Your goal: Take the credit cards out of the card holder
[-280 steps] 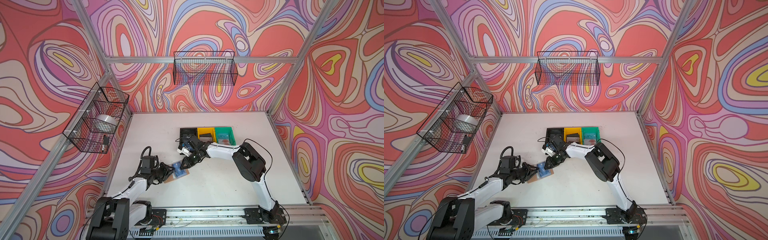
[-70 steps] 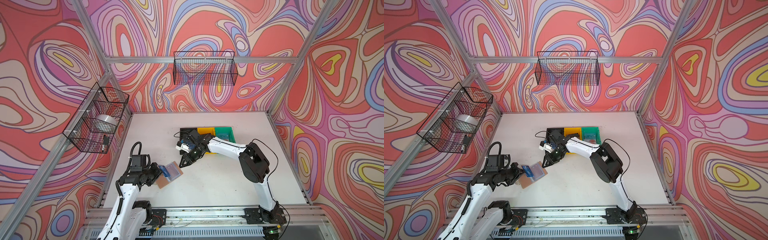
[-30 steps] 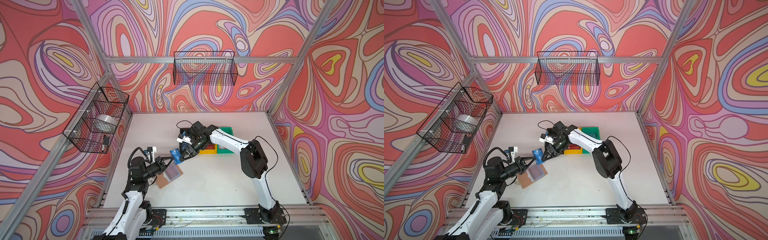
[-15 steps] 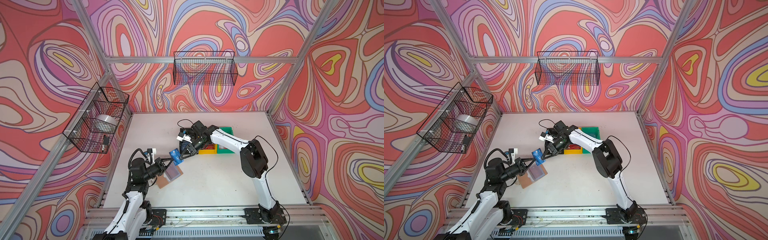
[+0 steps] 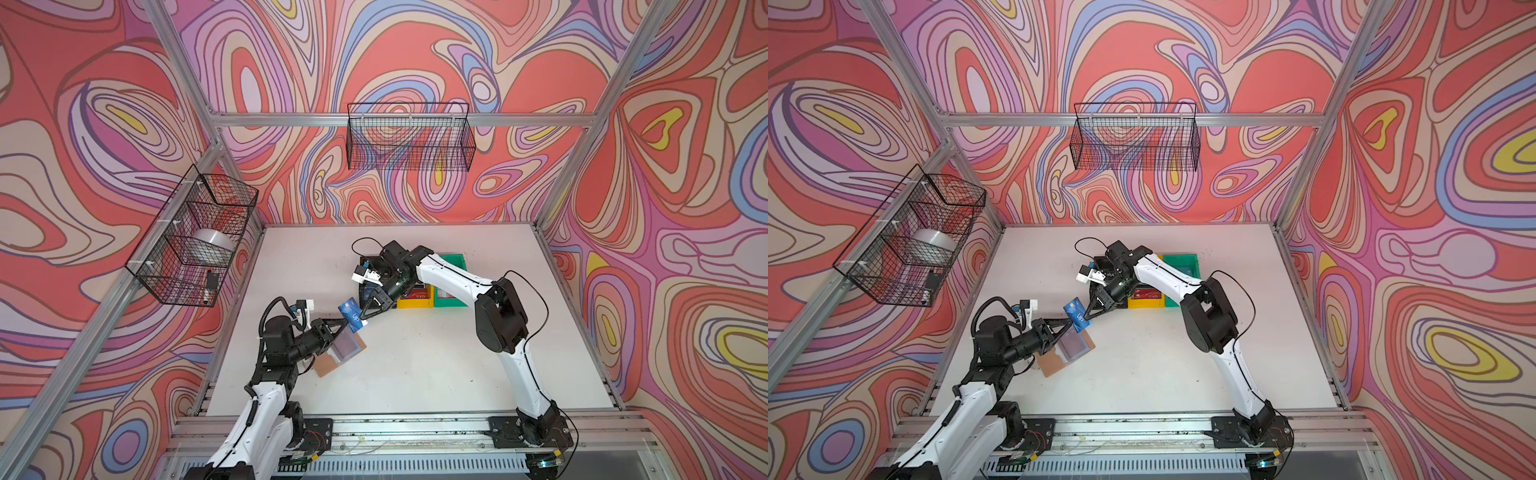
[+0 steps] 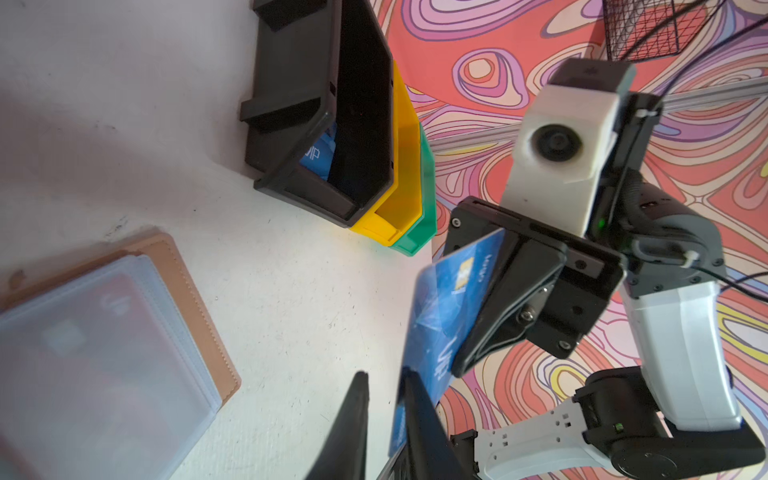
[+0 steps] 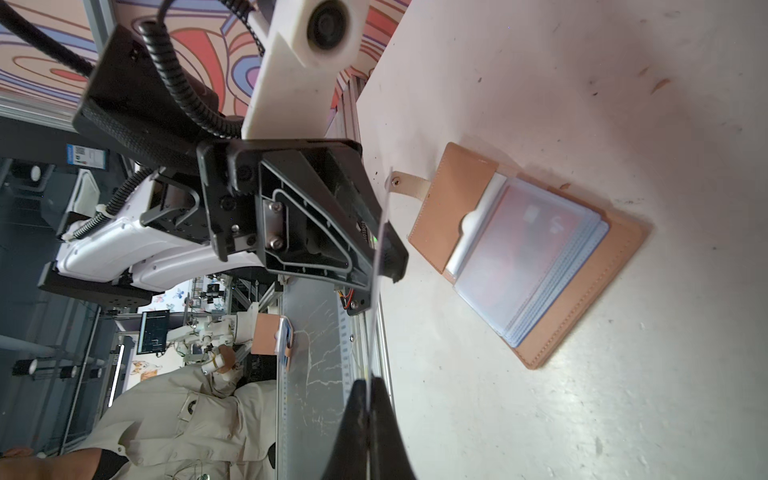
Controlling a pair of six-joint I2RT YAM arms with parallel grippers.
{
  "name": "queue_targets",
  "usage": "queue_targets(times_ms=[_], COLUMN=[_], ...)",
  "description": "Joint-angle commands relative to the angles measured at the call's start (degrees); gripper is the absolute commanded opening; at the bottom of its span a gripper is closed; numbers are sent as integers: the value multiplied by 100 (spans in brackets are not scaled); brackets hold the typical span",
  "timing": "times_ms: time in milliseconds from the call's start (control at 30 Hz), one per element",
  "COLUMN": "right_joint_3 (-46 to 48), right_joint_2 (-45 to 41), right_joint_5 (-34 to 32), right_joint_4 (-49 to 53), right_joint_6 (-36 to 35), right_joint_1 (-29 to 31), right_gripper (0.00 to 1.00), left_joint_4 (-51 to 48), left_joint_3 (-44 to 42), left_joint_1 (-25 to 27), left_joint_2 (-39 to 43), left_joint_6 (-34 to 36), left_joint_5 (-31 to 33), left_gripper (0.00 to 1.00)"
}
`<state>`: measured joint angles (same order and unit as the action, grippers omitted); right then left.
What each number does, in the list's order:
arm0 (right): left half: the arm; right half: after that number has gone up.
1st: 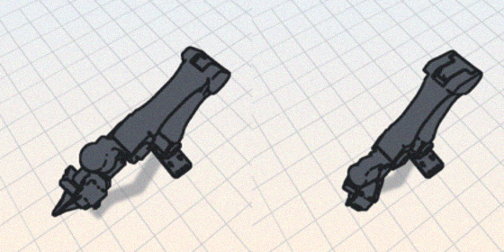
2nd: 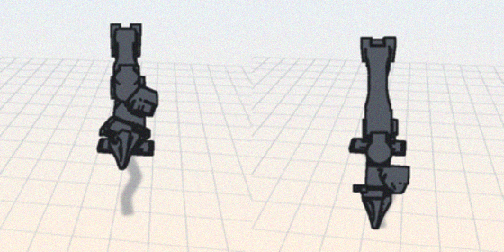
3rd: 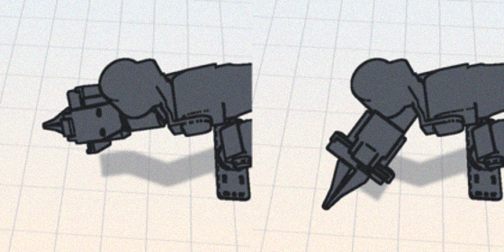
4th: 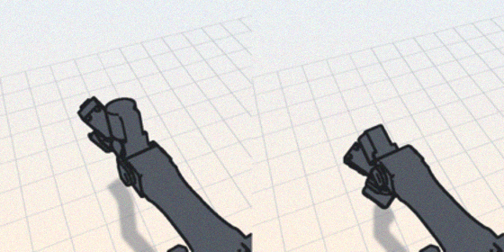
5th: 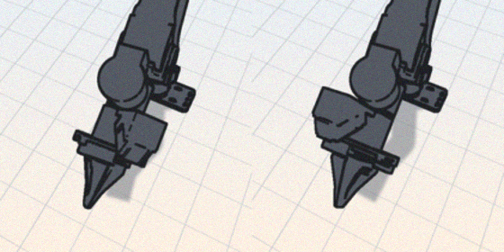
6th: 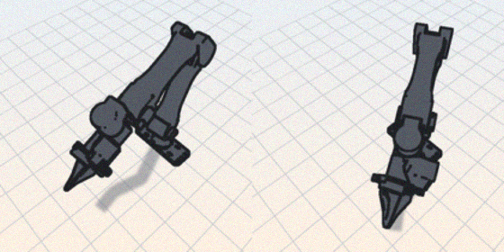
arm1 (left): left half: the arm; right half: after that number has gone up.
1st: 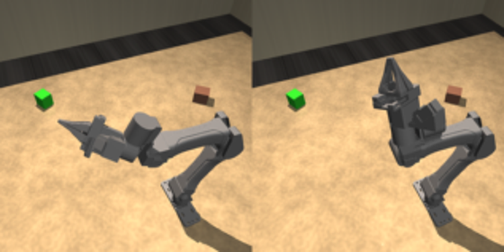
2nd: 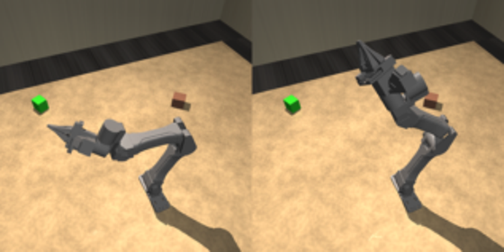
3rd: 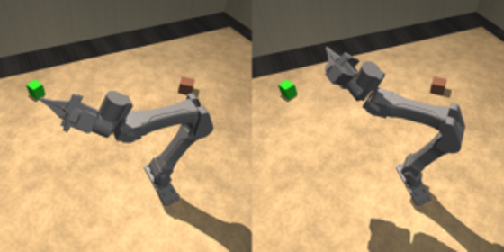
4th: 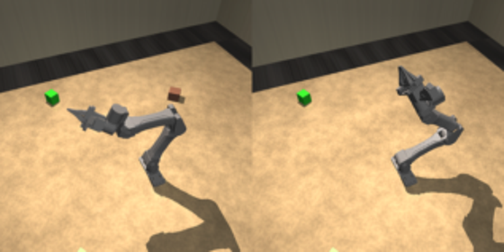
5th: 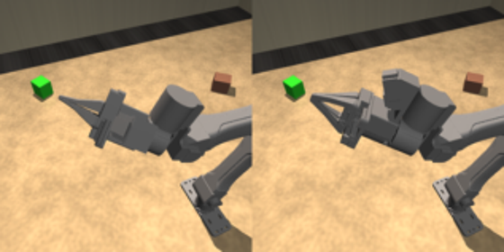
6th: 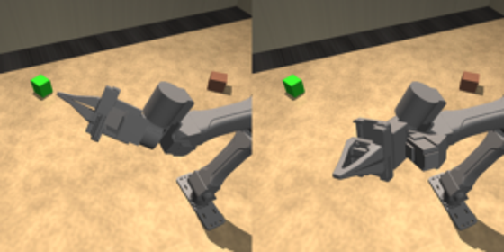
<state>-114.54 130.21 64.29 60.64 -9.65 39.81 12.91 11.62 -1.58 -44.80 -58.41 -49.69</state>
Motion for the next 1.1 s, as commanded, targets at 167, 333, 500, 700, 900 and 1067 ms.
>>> queue_targets(times_ms=[167, 333, 500, 700, 900, 1067], right_joint_3=[-811, -944, -1209, -1474, -1739, -1741], right_joint_2=[-91, -300, -278, -133, 191, 294], right_joint_5=[-1833, -3288, -4355, -5028, -5343, -5495], right_joint_4=[1050, 860, 834, 822, 982, 1011], right_joint_6=[-977, -1453, -1957, -2298, -2712, -2875], right_joint_1=[-193, -193, -194, -193, -184, -160], right_gripper=[0, 0, 0, 0, 0, 0], left_joint_4=[-1163, -1854, -1878, -1896, -1876, -1753], left_joint_3=[208, 385, 414, 431, 394, 377], left_joint_1=[18, 18, 9, 16, 13, 18], left_joint_2=[234, 90, -88, -149, -273, -404], left_joint_6=[404, 649, 678, 735, 788, 814], left_joint_5=[355, 665, 702, 707, 742, 725], left_gripper=[35, 34, 33, 33, 32, 32])
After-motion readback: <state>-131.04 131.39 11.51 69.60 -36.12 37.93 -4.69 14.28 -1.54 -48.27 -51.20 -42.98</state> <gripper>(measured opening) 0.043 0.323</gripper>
